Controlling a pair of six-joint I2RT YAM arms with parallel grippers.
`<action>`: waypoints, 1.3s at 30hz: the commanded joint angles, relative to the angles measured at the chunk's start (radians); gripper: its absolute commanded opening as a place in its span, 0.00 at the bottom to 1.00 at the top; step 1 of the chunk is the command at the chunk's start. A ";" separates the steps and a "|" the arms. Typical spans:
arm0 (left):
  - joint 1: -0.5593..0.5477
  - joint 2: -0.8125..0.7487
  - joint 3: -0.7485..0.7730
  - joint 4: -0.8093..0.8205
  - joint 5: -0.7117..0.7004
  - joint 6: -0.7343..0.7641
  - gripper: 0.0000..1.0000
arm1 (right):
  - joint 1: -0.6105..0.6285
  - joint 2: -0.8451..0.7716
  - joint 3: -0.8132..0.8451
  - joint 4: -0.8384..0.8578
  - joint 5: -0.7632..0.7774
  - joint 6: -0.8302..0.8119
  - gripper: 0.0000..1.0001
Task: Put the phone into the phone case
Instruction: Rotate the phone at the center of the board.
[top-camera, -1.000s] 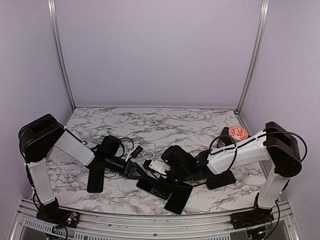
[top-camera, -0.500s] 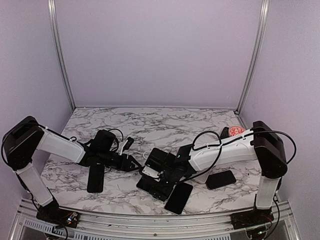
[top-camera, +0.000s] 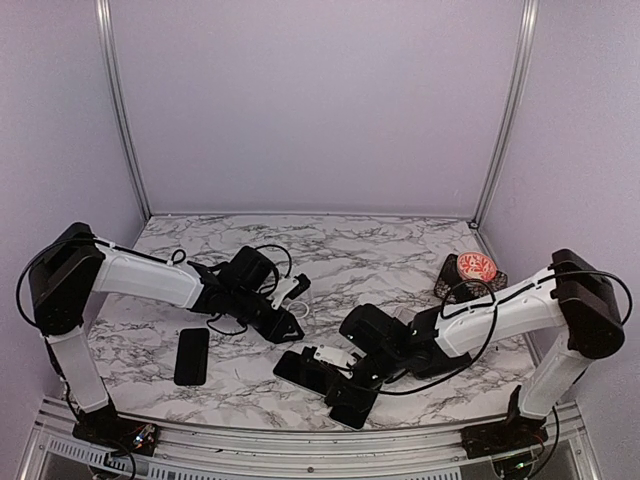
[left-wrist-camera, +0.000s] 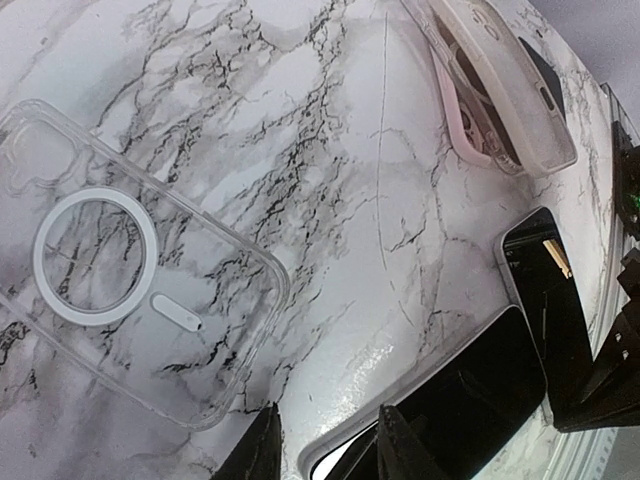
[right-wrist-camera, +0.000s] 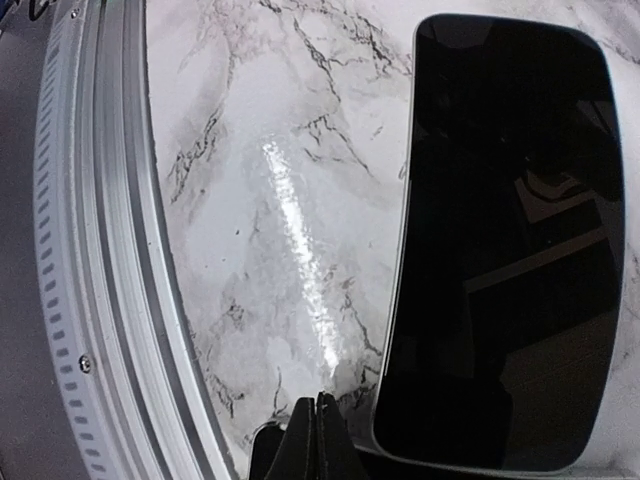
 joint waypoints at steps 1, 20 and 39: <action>-0.023 0.068 0.037 -0.081 0.037 0.060 0.31 | -0.012 0.094 0.057 0.110 -0.095 -0.040 0.00; -0.044 0.055 -0.044 -0.274 -0.042 0.048 0.27 | -0.173 0.147 0.126 -0.086 0.384 0.095 0.00; -0.090 0.057 0.128 -0.182 0.091 0.131 0.33 | -0.291 0.165 0.315 -0.092 0.497 0.141 0.09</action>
